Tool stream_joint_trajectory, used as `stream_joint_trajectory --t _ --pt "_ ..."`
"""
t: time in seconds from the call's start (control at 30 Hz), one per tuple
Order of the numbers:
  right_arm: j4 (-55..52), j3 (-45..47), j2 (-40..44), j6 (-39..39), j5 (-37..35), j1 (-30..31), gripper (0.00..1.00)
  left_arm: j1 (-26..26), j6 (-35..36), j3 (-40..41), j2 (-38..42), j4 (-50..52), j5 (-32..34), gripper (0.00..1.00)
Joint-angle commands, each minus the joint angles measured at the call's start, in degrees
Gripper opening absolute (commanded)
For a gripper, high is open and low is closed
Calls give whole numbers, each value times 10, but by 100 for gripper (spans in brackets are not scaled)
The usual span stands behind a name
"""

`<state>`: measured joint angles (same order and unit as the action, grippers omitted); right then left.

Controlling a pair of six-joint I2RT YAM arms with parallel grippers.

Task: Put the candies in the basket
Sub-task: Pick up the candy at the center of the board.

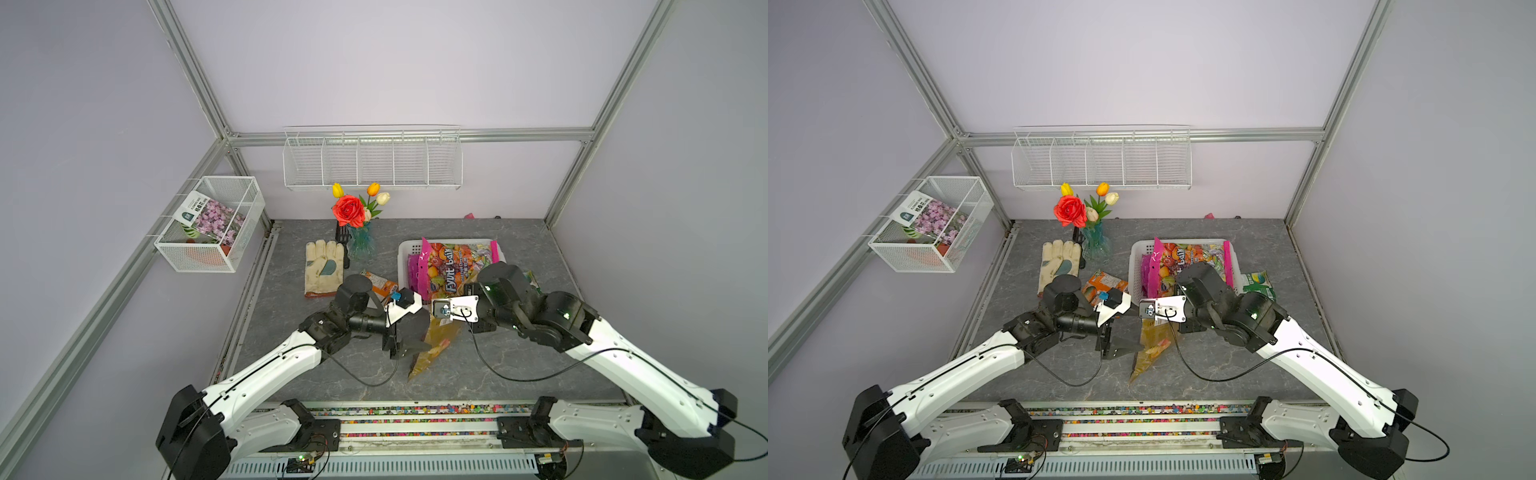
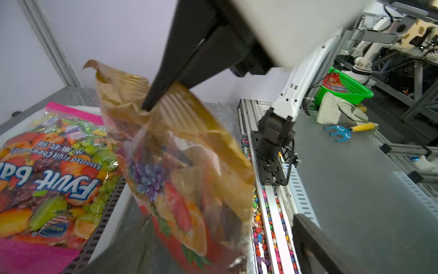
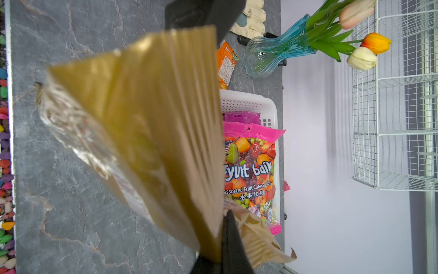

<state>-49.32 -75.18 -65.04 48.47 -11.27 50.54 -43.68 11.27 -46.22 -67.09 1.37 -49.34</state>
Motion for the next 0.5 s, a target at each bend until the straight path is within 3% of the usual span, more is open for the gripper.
stream_joint_trajectory --t 0.0,0.17,0.33,0.4,0.47 --pt "83 6 13 -30 -28 0 0 -4 -84 -18 -21 -72 24 92" --pt "89 17 8 -50 -58 -1 0 -23 -87 -9 -22 -104 43 76" --pt "91 31 7 -73 -44 -1 0 -31 -88 -8 -33 -126 61 29" --pt "84 36 9 -88 -43 0 0 -35 -69 -15 -41 -122 61 3" --pt "74 42 12 -98 -37 0 0 -40 -47 -22 -46 -109 63 0"
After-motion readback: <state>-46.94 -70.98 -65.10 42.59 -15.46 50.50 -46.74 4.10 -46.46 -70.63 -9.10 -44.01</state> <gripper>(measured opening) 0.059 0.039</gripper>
